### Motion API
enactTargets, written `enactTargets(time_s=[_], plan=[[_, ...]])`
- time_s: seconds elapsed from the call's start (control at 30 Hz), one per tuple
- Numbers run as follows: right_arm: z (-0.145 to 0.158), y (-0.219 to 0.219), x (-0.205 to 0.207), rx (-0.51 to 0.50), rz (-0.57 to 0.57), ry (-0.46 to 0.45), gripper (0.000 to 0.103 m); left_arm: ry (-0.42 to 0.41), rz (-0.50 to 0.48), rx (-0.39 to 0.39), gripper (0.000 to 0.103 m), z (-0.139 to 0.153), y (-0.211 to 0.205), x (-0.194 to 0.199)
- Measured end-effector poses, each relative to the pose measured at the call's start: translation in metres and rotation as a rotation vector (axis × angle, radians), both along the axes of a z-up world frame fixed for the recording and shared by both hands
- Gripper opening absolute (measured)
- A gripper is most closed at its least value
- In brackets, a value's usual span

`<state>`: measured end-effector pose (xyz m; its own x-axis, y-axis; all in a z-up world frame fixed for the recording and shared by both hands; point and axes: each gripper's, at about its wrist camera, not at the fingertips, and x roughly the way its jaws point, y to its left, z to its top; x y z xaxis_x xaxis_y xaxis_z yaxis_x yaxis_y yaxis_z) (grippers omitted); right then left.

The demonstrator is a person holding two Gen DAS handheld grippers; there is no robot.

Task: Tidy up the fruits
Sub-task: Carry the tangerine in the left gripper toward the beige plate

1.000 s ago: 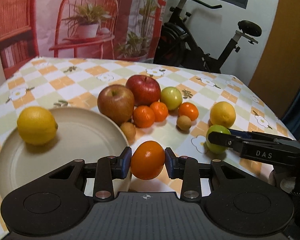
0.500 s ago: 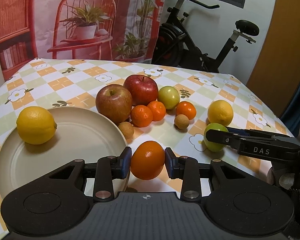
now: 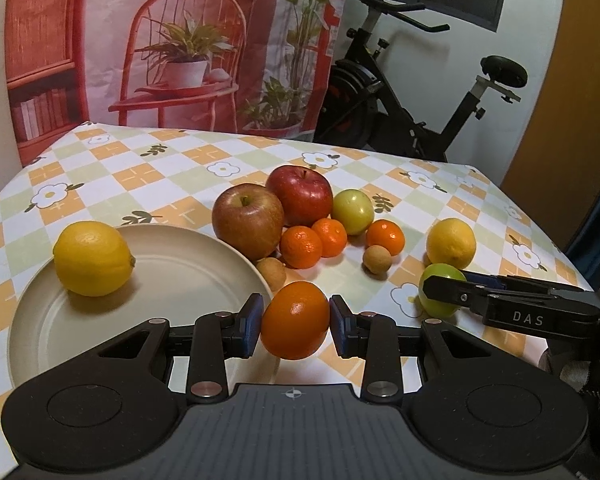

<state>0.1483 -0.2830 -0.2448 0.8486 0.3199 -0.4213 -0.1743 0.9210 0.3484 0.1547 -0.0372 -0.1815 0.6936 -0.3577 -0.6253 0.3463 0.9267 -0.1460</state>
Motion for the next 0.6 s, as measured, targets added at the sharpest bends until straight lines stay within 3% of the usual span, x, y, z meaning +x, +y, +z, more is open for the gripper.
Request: enactTargets(time_s=[0.6], plan=[[-0.0002, 0.0003, 0.0001, -0.002, 0.000, 0.000, 0.042, 0.001, 0.009, -0.002, 0.038, 0.0005, 0.0034, -0.0001]])
